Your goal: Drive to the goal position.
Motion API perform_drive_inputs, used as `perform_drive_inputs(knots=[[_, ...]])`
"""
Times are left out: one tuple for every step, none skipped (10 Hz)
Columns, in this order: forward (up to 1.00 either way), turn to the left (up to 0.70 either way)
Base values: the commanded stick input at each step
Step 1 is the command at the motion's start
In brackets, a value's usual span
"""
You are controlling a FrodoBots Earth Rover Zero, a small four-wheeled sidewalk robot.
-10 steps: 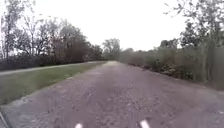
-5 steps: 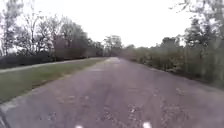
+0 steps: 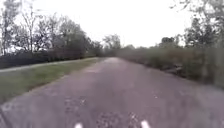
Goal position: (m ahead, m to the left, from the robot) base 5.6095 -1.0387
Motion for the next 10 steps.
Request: perform_drive_inputs(knots=[[0.7,0.0],[0.7,0.0],[0.7,0.0],[0.7,0.0],[0.7,0.0],[0.7,0.0],[0.7,0.0],[0.7,0.0],[0.7,0.0],[0.7,0.0]])
